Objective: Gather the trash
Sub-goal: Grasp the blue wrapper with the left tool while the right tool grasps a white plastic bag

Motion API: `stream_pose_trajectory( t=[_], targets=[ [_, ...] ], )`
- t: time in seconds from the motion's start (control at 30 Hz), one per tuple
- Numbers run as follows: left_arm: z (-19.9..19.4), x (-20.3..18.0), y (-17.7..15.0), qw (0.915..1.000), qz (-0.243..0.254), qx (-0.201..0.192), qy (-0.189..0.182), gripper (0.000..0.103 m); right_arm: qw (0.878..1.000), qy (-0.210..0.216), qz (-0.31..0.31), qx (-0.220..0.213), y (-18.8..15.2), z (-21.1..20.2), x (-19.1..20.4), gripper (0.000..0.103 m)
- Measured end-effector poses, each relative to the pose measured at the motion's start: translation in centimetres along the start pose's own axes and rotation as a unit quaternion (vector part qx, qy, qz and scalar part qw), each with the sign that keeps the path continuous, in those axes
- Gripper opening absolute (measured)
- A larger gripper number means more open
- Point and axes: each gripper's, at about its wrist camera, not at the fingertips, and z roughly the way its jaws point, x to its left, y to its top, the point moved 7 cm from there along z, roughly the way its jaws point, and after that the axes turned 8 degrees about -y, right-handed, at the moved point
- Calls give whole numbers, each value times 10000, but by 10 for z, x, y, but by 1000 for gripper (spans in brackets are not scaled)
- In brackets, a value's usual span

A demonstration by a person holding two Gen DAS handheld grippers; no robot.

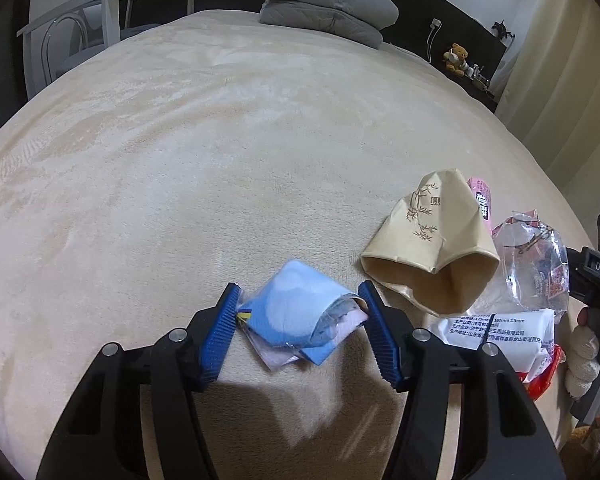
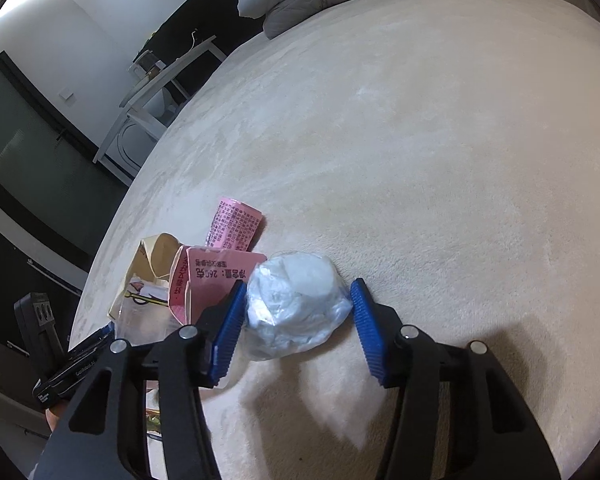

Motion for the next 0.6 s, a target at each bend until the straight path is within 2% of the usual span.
stream_pose_trajectory(
  t=[0.23,0.6],
  targets=[
    [-19,-2,2,9998,60,-177,38,59,9998,3,11,-223,1,-22,0,52],
    [-64,-31,-8,9983,118,-529,-236,59,9985,-5,57,-552,-16,-73,4,52]
  ],
)
